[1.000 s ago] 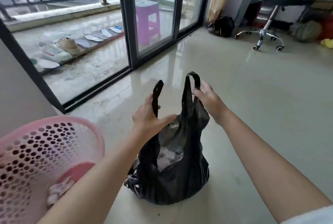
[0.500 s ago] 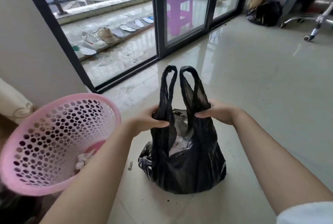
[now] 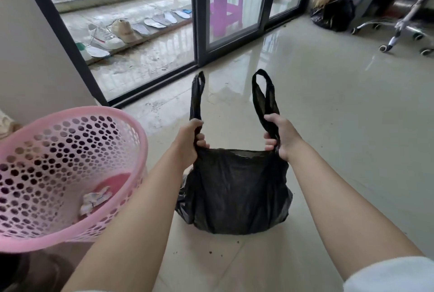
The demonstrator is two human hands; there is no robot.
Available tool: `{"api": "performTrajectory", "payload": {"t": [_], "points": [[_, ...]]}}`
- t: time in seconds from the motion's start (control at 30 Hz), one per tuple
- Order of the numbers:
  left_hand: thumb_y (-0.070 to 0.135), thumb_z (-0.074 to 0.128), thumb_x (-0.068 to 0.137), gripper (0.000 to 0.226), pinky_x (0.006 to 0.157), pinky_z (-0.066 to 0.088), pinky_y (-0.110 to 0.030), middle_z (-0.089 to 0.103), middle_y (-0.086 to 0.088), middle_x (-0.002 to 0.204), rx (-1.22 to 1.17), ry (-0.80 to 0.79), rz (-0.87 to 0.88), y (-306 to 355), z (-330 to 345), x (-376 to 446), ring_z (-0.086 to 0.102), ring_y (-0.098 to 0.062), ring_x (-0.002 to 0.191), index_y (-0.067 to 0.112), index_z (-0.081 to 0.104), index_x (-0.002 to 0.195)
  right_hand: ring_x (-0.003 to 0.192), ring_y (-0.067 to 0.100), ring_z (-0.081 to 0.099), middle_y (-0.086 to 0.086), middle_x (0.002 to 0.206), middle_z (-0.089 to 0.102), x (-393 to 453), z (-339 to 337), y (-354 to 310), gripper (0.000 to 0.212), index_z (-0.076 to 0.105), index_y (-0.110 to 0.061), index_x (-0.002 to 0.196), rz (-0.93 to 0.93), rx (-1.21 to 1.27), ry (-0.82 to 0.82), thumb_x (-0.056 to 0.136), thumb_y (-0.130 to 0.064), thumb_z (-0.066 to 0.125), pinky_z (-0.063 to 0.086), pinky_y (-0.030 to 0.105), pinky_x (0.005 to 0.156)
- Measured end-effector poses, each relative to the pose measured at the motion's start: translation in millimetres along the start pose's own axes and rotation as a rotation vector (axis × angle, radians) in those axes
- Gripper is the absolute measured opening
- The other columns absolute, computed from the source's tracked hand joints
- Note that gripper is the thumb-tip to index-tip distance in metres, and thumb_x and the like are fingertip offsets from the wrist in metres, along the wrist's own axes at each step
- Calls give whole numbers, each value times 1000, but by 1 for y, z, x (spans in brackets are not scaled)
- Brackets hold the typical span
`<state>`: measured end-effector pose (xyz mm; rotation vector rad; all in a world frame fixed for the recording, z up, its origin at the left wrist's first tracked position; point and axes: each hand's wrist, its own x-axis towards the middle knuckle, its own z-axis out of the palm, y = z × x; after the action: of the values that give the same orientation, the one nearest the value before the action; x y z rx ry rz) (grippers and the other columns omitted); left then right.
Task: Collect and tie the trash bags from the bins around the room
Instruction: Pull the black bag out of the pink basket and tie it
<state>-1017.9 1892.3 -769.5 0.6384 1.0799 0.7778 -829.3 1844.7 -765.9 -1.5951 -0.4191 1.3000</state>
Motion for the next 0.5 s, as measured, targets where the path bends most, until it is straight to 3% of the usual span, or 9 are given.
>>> {"api": "performTrajectory", "payload": {"t": [0.07,0.13,0.2,0.27,0.37,0.43,0.5], "points": [[-6,25,88,33,54,29,-22,25,-2,56,-17,-63,-12,-2,-3,0,30,-12,37,15,27,63,49,14,32,6,67,38,0,-4,4,23,40,-9,65,-1,-76,-36,85,2,36,25,15,30],[-16,17,86,38,57,30,-22,28,-4,63,-10,-115,9,-5,-9,2,33,-15,52,12,32,67,60,16,43,12,75,48,0,-8,8,28,48,-1,68,16,-105,-21,86,12,32,36,12,32],[-15,20,92,34,58,41,-22,42,-6,65,14,-194,14,-8,-15,1,46,-16,59,5,43,75,79,20,55,14,91,55,2,-11,9,23,56,5,81,-21,-52,-18,93,3,37,49,17,49],[-6,26,97,31,53,54,-24,61,-5,59,-60,-228,23,-7,-20,1,64,-15,56,6,49,80,89,21,62,12,95,62,3,-12,9,26,56,-4,88,-91,96,-59,99,-12,34,50,25,63],[4,28,99,31,53,58,-23,62,3,46,-234,-231,82,-5,-23,2,69,-11,52,10,50,79,52,17,70,3,56,70,4,-7,14,32,46,-11,78,-122,540,-119,101,-20,26,58,25,50],[7,27,100,30,59,56,-29,52,5,39,-248,-224,104,-8,-21,0,68,-12,50,11,48,79,31,10,56,-3,34,53,3,1,21,32,44,-10,75,-107,679,-82,101,-20,28,54,21,41],[9,26,100,29,64,48,-32,41,4,34,-298,-211,100,-14,-16,2,61,-12,40,11,45,79,20,5,34,-7,26,33,4,7,27,33,43,-10,74,-66,646,-81,101,-20,28,41,10,33]]}}
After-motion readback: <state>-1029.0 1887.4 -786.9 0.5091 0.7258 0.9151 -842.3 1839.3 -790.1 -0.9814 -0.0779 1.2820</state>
